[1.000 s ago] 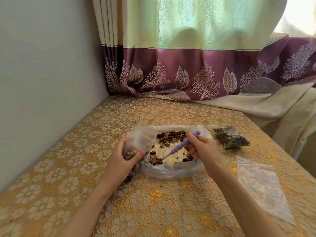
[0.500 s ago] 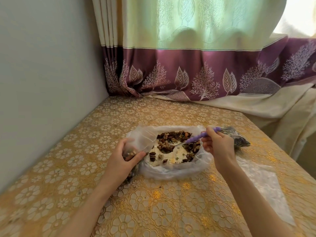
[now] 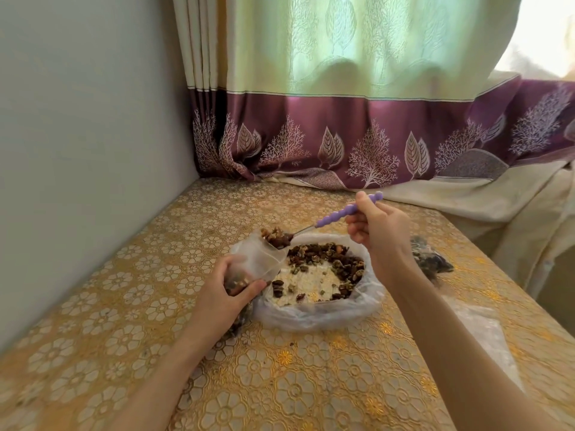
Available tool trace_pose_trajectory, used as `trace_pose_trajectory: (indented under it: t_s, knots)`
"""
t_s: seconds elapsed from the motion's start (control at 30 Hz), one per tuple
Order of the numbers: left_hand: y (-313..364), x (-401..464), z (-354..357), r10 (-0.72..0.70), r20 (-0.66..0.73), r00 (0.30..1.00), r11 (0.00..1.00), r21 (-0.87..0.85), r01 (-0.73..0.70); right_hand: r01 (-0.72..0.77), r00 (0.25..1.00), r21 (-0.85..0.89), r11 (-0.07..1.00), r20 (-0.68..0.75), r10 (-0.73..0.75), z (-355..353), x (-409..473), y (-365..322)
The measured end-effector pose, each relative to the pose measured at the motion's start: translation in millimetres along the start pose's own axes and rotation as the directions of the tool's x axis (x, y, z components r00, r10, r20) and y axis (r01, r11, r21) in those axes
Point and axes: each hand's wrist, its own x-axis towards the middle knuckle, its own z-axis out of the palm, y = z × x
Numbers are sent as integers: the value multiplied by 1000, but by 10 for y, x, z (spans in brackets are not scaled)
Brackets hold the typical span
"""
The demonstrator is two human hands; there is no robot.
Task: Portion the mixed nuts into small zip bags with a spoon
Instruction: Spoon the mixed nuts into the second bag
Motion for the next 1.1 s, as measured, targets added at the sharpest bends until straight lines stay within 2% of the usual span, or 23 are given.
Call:
trace_pose_trajectory:
  t_s: [0.1, 0.23, 0.37, 0.47, 0.57, 0.63, 0.87, 1.1]
  knots:
    - [1, -6, 8, -2, -19, 1000, 999, -39, 1, 138, 987, -105, 985, 101, -127, 151, -94, -2]
    - [23, -4, 2, -20, -42, 999, 995, -96, 16, 314, 930, -193, 930, 257, -261, 277, -195, -18]
    - [65, -11, -15, -20, -93, 995, 991, -132, 8, 381, 898, -177, 907, 306, -317, 288, -233, -42]
    - [96, -16, -24, -37, -107, 994, 989, -148, 21, 299, 945, -68, 952, 158, -286, 211, -214, -45]
    - [105, -22, -28, -51, -107, 993, 985, -169, 32, 111, 994, 96, 989, 13, -112, 80, -157, -3]
    - [118, -26, -31, -45, -113, 993, 984, -175, 24, 36, 997, 121, 992, -67, -28, -19, -131, 56]
    - [146, -29, -33, -48, -117, 992, 979, -204, 23, -120, 967, 79, 990, -215, 135, -316, -151, 337]
    - [154, -38, -25, -28, -105, 994, 992, -124, 15, -185, 973, -114, 976, -163, 165, -360, -182, 534]
